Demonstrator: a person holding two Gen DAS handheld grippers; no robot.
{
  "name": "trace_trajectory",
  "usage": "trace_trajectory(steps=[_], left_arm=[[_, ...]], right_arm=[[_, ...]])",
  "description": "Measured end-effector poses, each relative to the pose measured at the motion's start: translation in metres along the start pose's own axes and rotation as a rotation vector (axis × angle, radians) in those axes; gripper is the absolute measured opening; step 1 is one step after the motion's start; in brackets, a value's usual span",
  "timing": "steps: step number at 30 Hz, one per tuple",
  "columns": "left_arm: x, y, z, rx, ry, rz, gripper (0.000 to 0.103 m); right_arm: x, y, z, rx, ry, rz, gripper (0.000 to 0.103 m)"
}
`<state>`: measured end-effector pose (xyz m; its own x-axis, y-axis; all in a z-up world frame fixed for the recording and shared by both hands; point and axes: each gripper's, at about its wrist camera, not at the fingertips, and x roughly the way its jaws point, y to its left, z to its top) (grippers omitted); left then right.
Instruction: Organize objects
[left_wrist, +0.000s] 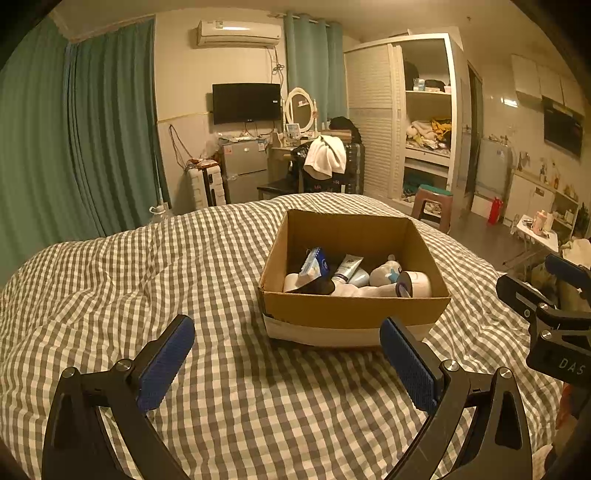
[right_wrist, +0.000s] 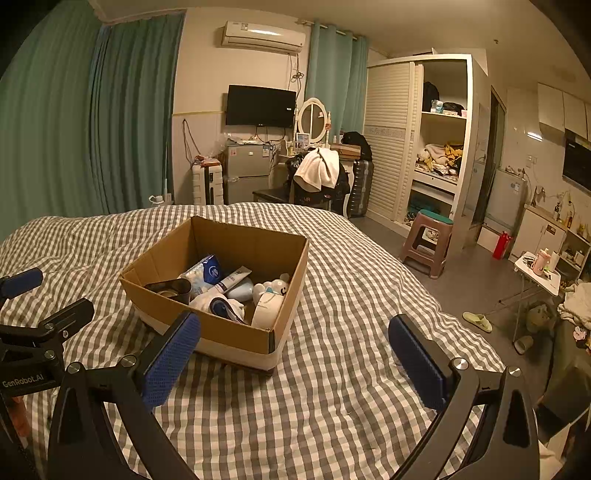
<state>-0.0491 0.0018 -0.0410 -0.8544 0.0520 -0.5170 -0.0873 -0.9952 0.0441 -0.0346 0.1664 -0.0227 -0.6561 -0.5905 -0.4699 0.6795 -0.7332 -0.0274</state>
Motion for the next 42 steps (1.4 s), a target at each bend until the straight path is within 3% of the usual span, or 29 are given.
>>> trace_trajectory(steps=[21,42], left_arm=[[-0.0070,0.0038,0.0055,-0.005,-0.024,0.045,0.103],[-0.0086,-0.0011,0.0026,0.015,-0.036,0.033,0.103]], right_arm=[[0.0064,0.0039,-0.0045,-0.005,0.018,-0.001,0.102],[0.0100,0.0051,-0.0066,-0.015,0.023,-0.010,0.102]])
